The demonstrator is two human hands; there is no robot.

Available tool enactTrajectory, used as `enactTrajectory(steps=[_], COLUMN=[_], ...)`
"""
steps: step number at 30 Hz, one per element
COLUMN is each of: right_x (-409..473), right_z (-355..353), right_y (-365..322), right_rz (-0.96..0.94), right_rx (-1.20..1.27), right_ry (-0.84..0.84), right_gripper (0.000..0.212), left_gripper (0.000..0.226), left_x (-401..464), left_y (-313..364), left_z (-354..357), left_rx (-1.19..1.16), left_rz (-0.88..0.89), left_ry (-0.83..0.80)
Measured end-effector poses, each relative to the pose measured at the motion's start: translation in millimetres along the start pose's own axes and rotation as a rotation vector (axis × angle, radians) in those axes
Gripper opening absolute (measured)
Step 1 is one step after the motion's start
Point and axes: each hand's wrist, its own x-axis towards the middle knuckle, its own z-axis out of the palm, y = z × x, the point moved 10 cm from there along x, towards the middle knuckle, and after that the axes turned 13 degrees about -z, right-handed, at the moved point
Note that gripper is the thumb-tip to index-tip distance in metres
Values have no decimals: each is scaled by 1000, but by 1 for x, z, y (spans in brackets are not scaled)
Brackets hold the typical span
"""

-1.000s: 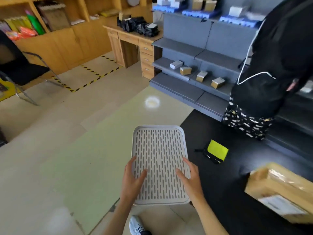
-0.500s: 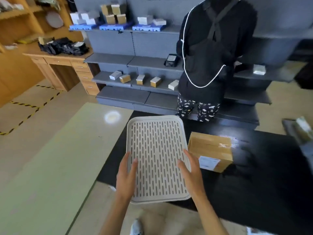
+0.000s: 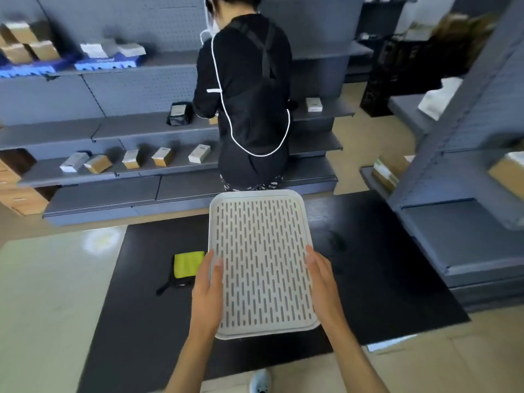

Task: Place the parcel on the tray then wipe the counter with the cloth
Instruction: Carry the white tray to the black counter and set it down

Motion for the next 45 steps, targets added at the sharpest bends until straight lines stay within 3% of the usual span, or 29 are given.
enactTrajectory(steps=[3,7,14,22,26,36,45], right_x=[18,45,58,87,114,199,235], right_z=[-20,-38,-62,-93,-113,-232,-341], right_y=[-3,12,20,33,31,77,125], right_rz=[30,51,108,172,147,173,218], right_rx=[-22,-102,-75,-47,-48,-39,-146], right_ry=[61,83,171,207,146,30,-12], right_gripper=[38,57,59,43,57,62,52], left_gripper=[60,65,65,71,66,56,50], left_x=[18,44,71,91,95,94,94], left_y=[12,17,17,28,32,46,-18], left_z=[28,59,100,148,181,321,452], left_rx=[-43,-41,-25,29,49,125,136], left_rz=[-5,-13,-42,-48,-75,-74,-226], left_ry=[-69,-127,-218,-238,-211,-128,-152])
